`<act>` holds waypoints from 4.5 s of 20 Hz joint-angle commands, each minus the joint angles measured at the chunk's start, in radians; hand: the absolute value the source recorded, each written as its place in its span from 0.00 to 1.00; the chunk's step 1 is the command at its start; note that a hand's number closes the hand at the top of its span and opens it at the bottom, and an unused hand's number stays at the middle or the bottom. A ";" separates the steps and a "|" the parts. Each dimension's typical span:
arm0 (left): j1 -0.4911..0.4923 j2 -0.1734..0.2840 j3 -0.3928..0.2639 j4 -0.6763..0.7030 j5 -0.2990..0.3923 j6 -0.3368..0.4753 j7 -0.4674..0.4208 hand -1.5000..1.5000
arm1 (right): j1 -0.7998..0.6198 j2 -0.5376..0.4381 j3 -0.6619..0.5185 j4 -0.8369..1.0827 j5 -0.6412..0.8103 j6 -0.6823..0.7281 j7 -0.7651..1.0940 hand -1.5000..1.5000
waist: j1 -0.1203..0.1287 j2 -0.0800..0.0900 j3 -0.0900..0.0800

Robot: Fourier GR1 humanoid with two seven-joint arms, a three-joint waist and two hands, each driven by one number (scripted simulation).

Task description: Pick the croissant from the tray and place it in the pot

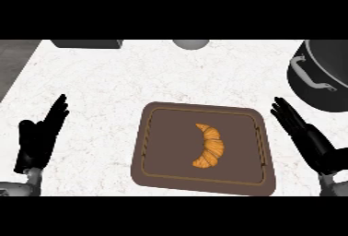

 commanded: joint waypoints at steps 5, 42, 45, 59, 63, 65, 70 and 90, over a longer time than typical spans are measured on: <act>-0.156 -0.086 0.064 -0.097 0.066 0.013 -0.118 0.50 | -0.313 -0.043 -0.039 -0.007 -0.164 0.368 -0.043 1.00 | 0.040 0.022 0.003; -0.199 -0.182 0.155 -0.109 0.055 -0.034 -0.114 0.50 | -0.412 0.021 0.218 -0.001 0.913 0.360 -0.068 0.00 | -0.016 0.013 0.002; -0.205 -0.161 0.179 -0.137 0.074 -0.056 -0.056 0.50 | -0.387 0.046 0.235 0.017 0.983 0.336 -0.109 0.00 | -0.015 0.013 0.003; -0.180 -0.217 0.196 -0.096 0.019 -0.111 -0.114 0.50 | -0.334 0.179 0.155 0.058 1.182 0.282 -0.173 0.00 | -0.017 0.013 0.002; -0.219 -0.204 0.249 -0.055 0.033 -0.128 -0.136 0.50 | -0.288 0.219 0.180 0.009 1.255 0.275 -0.108 0.00 | -0.020 0.013 0.002; -0.303 -0.248 0.217 0.030 -0.006 -0.083 -0.151 0.50 | -0.345 0.280 0.194 0.205 1.296 0.187 -0.149 0.00 | -0.017 0.017 0.003; -0.225 -0.271 0.214 -0.014 -0.043 -0.083 -0.164 0.50 | -0.350 0.337 0.160 0.117 1.320 0.297 -0.088 0.00 | -0.020 0.013 0.002; -0.205 -0.260 0.255 -0.037 -0.016 -0.141 -0.151 0.50 | -0.324 0.470 0.233 0.244 1.487 0.083 -0.303 1.00 | -0.020 0.013 0.002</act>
